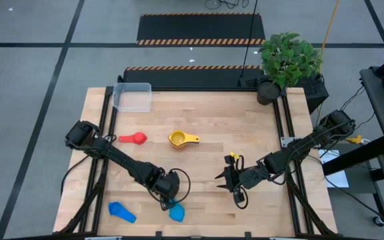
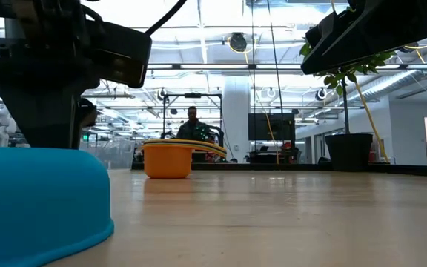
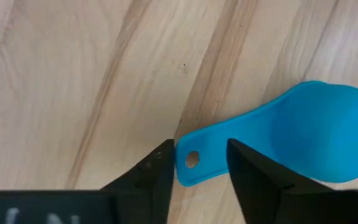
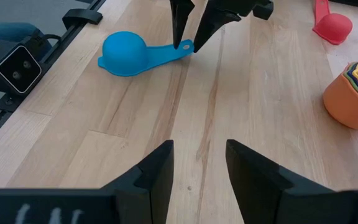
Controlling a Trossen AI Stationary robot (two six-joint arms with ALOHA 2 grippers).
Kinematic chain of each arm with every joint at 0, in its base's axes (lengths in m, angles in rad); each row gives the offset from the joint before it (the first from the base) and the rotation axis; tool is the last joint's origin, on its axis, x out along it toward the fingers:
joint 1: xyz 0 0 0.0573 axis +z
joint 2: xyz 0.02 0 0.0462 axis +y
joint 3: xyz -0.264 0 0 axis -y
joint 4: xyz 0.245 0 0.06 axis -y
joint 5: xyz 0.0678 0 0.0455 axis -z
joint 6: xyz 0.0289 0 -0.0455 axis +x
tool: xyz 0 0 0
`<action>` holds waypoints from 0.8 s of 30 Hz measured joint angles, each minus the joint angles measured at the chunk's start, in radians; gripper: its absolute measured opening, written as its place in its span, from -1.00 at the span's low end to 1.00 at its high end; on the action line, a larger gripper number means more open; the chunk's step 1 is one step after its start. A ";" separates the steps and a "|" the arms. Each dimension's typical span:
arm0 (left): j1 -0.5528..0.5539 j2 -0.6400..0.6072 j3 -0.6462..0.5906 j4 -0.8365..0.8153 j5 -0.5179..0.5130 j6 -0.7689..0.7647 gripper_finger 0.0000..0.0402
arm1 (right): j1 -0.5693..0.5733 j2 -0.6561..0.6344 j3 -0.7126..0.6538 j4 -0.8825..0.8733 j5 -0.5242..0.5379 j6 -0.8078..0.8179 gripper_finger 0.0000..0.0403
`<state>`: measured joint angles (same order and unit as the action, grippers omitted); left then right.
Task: Nest measuring cups in basket
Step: Stack the light blue measuring cup on top of the yellow measuring cup
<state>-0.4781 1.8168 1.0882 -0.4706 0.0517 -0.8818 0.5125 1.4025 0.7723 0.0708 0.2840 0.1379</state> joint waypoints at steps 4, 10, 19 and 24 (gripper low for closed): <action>-0.004 0.000 0.000 0.000 0.000 0.016 -0.54 | 0.000 0.000 0.000 0.000 0.000 0.000 -0.30; -0.003 0.000 0.000 0.000 0.000 0.026 -0.90 | 0.000 0.000 0.000 0.000 0.001 0.000 -0.30; -0.003 0.000 0.000 0.017 -0.008 0.118 -0.96 | 0.000 0.000 0.000 0.000 0.001 0.000 -0.30; -0.003 0.000 0.000 0.036 -0.009 0.156 -0.97 | 0.000 0.000 0.000 0.000 0.001 0.000 -0.30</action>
<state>-0.4812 1.8172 1.0880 -0.4344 0.0426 -0.7253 0.5125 1.4025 0.7723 0.0708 0.2852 0.1375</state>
